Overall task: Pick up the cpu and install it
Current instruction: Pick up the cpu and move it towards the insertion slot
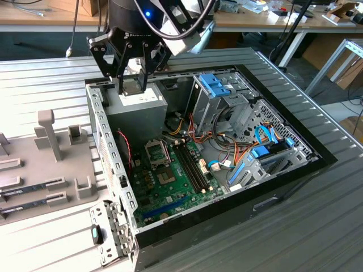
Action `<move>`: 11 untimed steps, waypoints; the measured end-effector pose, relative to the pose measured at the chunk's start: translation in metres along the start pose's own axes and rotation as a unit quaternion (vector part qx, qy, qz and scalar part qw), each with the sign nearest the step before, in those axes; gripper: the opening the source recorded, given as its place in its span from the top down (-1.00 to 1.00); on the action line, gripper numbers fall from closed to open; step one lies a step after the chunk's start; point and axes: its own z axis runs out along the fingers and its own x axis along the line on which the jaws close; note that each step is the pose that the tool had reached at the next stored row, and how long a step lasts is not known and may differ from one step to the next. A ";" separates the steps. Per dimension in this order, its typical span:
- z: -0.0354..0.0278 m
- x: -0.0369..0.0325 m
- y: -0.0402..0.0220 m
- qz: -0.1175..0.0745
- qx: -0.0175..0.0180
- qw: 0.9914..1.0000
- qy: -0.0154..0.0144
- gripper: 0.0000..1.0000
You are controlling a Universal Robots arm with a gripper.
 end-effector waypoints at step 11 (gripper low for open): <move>0.0051 -0.0112 -0.0041 0.000 0.000 1.000 0.000 0.05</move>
